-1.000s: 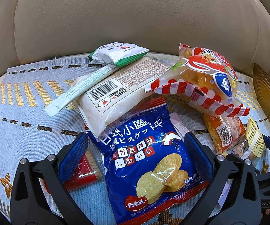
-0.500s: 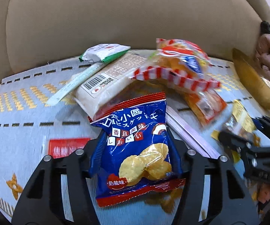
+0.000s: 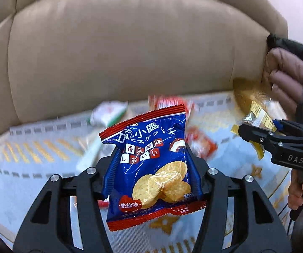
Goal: Organize snacks
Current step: 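Carry the blue bag and yellow pastry to the gold plate and release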
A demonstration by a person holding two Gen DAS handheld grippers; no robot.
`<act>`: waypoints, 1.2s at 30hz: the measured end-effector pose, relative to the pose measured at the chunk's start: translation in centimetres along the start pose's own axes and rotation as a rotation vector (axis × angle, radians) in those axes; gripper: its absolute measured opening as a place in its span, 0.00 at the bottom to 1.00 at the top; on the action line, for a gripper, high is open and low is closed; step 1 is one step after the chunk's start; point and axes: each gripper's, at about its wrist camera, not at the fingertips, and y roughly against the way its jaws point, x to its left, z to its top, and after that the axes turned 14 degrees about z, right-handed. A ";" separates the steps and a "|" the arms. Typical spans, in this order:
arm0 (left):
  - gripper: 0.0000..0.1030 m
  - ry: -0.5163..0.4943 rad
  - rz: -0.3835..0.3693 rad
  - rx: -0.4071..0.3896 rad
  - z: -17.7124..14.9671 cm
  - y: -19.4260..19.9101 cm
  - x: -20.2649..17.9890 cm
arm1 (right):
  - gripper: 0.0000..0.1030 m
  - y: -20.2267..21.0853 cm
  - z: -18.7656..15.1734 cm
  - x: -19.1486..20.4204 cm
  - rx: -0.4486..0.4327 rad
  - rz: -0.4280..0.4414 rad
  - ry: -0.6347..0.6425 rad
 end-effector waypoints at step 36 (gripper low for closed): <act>0.97 -0.277 -0.287 0.120 17.4 -8.4 -17.7 | 0.88 10.3 4.7 -16.9 -0.287 -0.263 -0.485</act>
